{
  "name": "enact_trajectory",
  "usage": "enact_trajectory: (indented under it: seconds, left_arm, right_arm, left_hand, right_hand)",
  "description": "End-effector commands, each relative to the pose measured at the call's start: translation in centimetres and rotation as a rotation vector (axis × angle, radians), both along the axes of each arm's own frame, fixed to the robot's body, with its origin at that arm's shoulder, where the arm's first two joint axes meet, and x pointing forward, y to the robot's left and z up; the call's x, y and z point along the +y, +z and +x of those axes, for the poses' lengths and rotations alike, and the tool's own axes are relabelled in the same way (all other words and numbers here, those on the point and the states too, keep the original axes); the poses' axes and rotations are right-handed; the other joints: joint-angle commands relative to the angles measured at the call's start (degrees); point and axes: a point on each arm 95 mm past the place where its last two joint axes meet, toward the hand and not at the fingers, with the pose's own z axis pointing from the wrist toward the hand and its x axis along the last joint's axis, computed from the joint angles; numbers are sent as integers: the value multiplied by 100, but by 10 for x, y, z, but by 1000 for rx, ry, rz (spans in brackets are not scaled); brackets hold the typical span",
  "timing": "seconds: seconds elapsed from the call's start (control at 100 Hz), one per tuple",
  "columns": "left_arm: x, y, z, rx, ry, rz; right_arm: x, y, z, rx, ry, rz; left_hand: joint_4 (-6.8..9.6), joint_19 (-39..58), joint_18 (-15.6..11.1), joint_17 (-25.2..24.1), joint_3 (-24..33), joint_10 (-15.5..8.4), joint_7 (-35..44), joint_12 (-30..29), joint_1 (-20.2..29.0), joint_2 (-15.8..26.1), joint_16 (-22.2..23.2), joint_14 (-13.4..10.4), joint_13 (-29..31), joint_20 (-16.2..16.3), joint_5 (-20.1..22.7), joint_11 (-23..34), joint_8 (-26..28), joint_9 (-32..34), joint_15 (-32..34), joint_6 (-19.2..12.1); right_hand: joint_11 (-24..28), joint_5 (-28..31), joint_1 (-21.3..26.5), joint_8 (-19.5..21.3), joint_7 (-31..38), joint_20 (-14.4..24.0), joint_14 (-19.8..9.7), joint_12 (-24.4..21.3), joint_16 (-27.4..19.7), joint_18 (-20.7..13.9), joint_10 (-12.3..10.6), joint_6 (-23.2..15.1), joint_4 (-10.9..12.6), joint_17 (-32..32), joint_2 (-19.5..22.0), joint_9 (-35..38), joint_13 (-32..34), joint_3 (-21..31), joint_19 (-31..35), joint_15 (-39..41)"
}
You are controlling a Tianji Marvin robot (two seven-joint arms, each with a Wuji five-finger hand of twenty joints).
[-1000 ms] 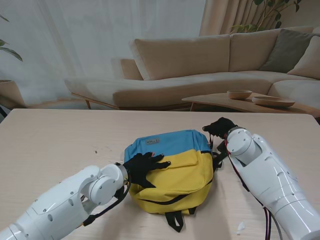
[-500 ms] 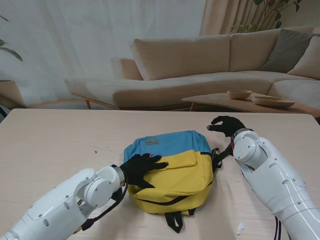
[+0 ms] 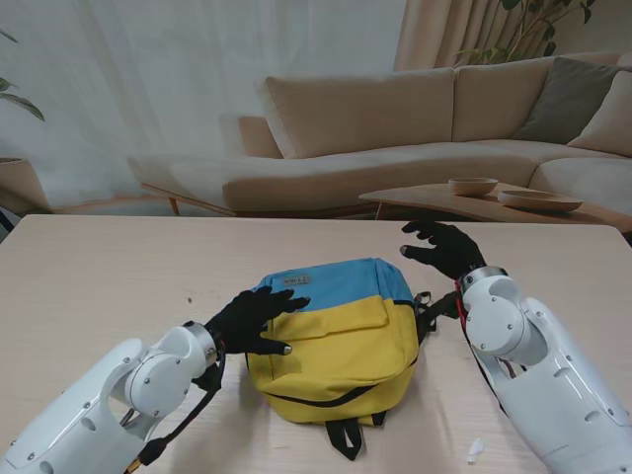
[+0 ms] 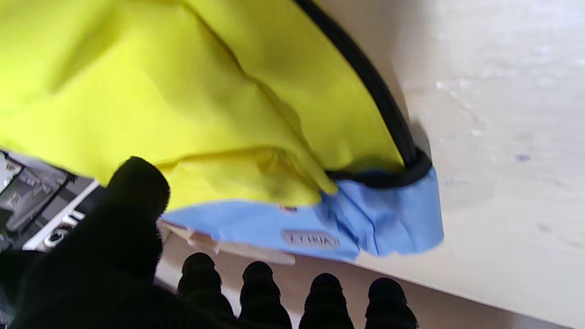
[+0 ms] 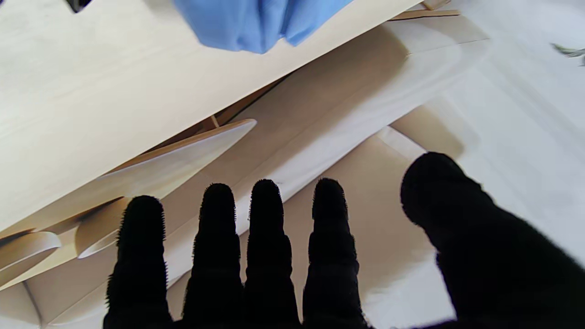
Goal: Pack books into the school bag then zip close the school bag
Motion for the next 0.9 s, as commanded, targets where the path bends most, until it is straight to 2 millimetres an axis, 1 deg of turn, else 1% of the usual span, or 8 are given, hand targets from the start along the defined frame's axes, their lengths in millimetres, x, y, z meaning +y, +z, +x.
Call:
enact_trajectory:
  seconds: [0.0, 0.28, 0.48, 0.56, 0.67, 0.77, 0.81, 0.89]
  left_arm:
    - [-2, 9, -1, -13, 13, -41]
    - [5, 23, 2, -67, 137, -281]
    - [10, 22, 1, -71, 166, -406]
    - [11, 21, -2, -65, 184, -441]
    - [9, 18, -6, -61, 209, -479]
    - [7, 14, -10, -57, 229, -503]
    - [6, 12, -11, -49, 240, -509]
    - [4, 10, -12, -35, 254, -502]
  right_arm:
    - [14, -4, -13, 11, 51, 15]
    - [50, -6, -58, -5, 146, 96]
    - [72, -13, -87, -8, 201, 177]
    - [77, -14, -98, -13, 225, 193]
    - [82, -15, -113, -27, 239, 221]
    - [84, -20, -123, -23, 237, 269]
    - [85, -22, -125, -18, 240, 283]
    - [84, -28, -128, -20, 247, 296]
  left_hand:
    - [207, 58, 93, -58, -250, 86, 29, 95, 24, 172, 98, 12, 41, -32, 47, 35, 110, 22, 14, 77]
    - [236, 54, 53, -64, -535, 77, 85, 187, 81, 422, 196, -44, 35, -36, 33, 36, 424, 10, 14, 54]
    - [236, -41, 35, -40, -658, 19, 21, 5, 14, 462, 53, -96, 45, -165, 45, -17, 433, 21, -32, -15]
    - [233, -57, 38, -37, -661, -16, 34, 0, -10, 471, 39, -110, 44, -193, 49, -5, 444, 24, -29, -46]
    - [223, -88, 19, -18, -640, -21, 157, 45, -38, 489, 6, -155, 46, -271, 73, 25, 575, 25, -26, -58]
    - [206, -198, -166, 12, -619, -216, 503, 26, -32, 498, -235, -365, 36, -486, 136, -2, 723, 41, -101, -284]
    - [197, -225, -170, 37, -624, -204, 629, 1, -36, 488, -394, -354, 43, -673, 120, 4, 646, 41, -97, -277]
    - [199, -218, -132, 29, -630, -182, 674, -13, -26, 501, -412, -285, 37, -725, 135, -5, 611, 34, -88, -332]
  right_hand:
    - [-122, -302, -140, -140, -73, -193, -190, -115, -133, -186, -245, -175, 272, -197, 42, -251, -275, 279, -252, -207]
    - [-336, -878, -71, -256, -180, -481, -457, -199, -322, -451, -412, -357, 312, -616, 214, -839, -857, 436, -696, -553]
    - [-346, -1535, -115, -381, -268, -808, -861, -234, -481, -896, -674, -670, 325, -1125, 420, -1660, -1652, 130, -1189, -752]
    - [-331, -1921, -217, -431, -390, -885, -1022, -268, -523, -1062, -843, -841, 334, -1330, 672, -2048, -1997, -152, -1463, -860]
    - [-733, -2194, -260, -451, -560, -923, -1134, -488, -605, -1197, -967, -951, 368, -1432, 914, -2056, -2205, -436, -1862, -1076]
    - [-980, -2213, -189, -481, -686, -934, -1200, -592, -675, -1304, -1058, -1087, 375, -1430, 997, -2054, -2235, -495, -2213, -1292]
    - [-1032, -2232, -205, -498, -723, -934, -1227, -611, -706, -1339, -1077, -1117, 371, -1427, 1015, -2050, -2243, -499, -2314, -1371]
    - [-1447, -2280, -260, -541, -834, -905, -1281, -795, -747, -1415, -1134, -1154, 374, -1404, 1031, -2074, -2256, -505, -2510, -1500]
